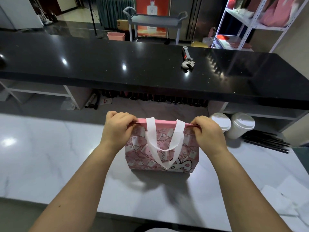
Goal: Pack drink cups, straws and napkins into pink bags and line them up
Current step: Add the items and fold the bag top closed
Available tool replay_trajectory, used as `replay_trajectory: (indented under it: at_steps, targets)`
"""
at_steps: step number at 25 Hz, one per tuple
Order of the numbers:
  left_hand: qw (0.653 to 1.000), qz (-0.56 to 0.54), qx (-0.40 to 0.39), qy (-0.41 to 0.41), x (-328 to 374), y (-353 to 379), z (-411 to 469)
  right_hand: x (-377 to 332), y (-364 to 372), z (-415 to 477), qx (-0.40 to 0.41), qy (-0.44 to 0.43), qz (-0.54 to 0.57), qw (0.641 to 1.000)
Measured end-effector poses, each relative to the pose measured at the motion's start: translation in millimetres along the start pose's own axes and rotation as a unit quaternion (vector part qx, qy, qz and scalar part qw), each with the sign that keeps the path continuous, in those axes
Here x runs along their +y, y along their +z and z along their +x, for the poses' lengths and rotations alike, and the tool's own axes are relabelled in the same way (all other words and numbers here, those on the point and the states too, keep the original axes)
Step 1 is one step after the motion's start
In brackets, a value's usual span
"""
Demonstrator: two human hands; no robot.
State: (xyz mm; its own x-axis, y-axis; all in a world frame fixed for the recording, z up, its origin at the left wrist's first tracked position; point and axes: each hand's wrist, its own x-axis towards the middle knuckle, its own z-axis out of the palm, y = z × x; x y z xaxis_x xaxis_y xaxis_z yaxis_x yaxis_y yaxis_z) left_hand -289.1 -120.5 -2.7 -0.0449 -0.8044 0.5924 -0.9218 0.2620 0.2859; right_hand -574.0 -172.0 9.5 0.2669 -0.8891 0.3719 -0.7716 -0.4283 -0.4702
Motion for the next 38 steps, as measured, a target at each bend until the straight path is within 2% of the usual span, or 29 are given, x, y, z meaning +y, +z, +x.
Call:
replay_trajectory:
  at_steps: [3, 5, 6, 8, 10, 13, 16, 19, 23, 26, 29, 33, 38]
  targets:
    - [0.997, -0.072, -0.028, -0.025, -2.4, -8.2, -4.0, 9.5, -9.2, -4.8, -0.032, -0.005, 0.051, 0.998]
    - [0.986, -0.156, -0.015, -0.046, 4.4, -14.1, -0.1, 5.0, -15.9, -4.1, -0.046, -0.006, 0.096, 0.994]
    - [0.987, -0.157, -0.003, -0.039, 13.7, -13.2, 5.2, -1.8, -15.7, -1.3, -0.05, -0.019, 0.1, 0.994]
    - [0.997, -0.079, -0.019, -0.009, 39.2, -1.9, 17.1, -20.5, -7.5, 8.1, -0.071, -0.065, 0.039, 0.995]
    - [0.997, 0.013, -0.073, 0.008, 63.9, 17.3, 19.4, -36.8, 7.0, 13.2, -0.088, -0.086, -0.05, 0.991]
    - [0.996, 0.044, -0.08, -0.015, 77.1, 37.6, 14.0, -44.6, 22.3, 11.3, -0.048, -0.085, -0.102, 0.99]
    - [0.998, 0.04, -0.034, -0.018, 79.4, 39.9, 14.4, -45.0, 29.9, 5.4, 0.012, -0.112, -0.069, 0.991]
    - [0.999, 0.024, -0.042, 0.004, 62.0, 28.4, 11.3, -26.8, 24.0, -1.4, 0.03, -0.139, -0.044, 0.989]
    - [0.999, 0.022, -0.039, -0.019, 46.5, 15.5, 6.7, -17.3, 19.9, -7.6, 0.046, -0.104, -0.052, 0.992]
    - [0.999, 0.031, -0.022, -0.033, 55.6, 20.3, 8.9, -24.3, 24.4, -4.3, 0.065, -0.121, -0.046, 0.989]
    - [1.0, 0.021, 0.01, -0.004, 33.6, 14.2, -2.9, -2.2, 12.3, -6.6, 0.059, -0.125, -0.002, 0.99]
    - [0.998, -0.042, -0.035, -0.023, 8.8, 4.5, -16.6, 13.8, 6.2, -10.3, 0.055, -0.083, 0.016, 0.995]
    - [0.997, 0.011, 0.024, -0.068, 21.2, 7.6, -3.1, 7.3, 11.8, -6.4, 0.086, -0.078, 0.024, 0.993]
